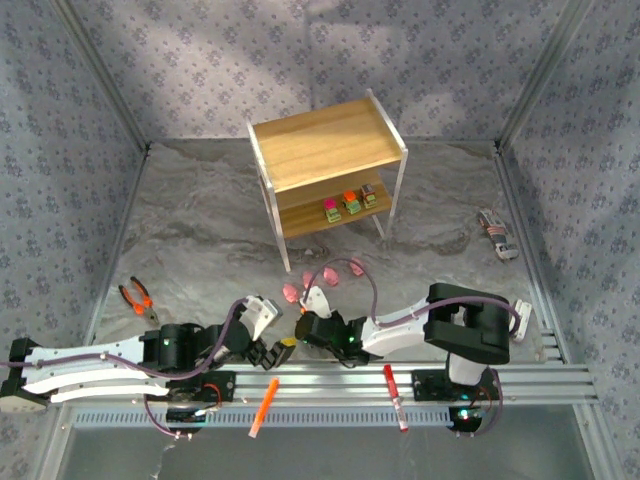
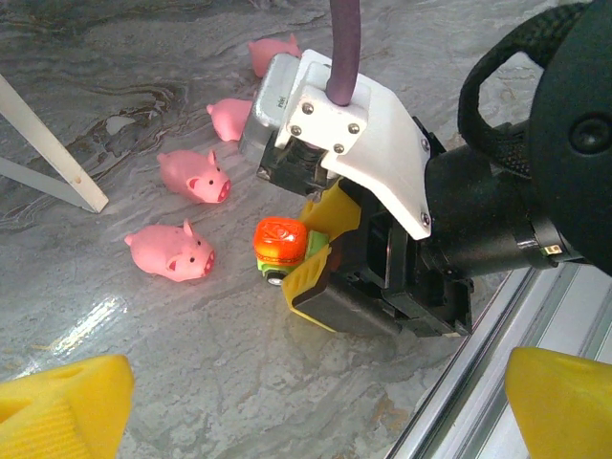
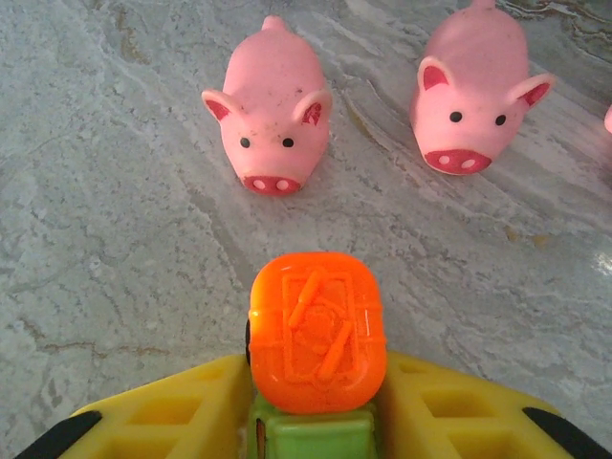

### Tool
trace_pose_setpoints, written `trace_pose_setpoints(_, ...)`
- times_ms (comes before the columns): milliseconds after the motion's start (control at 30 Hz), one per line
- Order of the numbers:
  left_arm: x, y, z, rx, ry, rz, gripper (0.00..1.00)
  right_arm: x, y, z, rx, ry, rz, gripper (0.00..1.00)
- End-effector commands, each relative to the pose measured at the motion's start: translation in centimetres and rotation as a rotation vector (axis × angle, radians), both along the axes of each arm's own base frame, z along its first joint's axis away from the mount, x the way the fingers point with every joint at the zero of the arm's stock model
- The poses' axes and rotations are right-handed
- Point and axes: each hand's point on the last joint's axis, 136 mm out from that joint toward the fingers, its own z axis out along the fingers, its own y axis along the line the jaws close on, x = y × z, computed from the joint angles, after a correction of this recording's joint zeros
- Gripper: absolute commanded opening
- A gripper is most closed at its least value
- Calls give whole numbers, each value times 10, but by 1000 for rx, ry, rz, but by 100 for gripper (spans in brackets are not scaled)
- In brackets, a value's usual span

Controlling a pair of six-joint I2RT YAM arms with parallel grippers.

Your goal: Place and organize the plastic toys onto the shelf

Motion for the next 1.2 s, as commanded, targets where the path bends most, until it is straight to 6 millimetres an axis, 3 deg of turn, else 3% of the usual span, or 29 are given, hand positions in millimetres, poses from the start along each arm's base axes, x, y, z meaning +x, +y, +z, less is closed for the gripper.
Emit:
trace_pose_setpoints(0, 4, 5, -1, -5, -1, 32, 100, -6, -10, -12, -60, 19, 0, 35)
trace_pose_setpoints(600, 5, 3, -4, 15, -2, 37, 100, -7, -19, 2, -91, -25, -9, 23)
trace_pose_setpoints(1167, 7, 3, -5, 30, -7, 48, 99, 12, -34, 61, -52, -92, -39, 21)
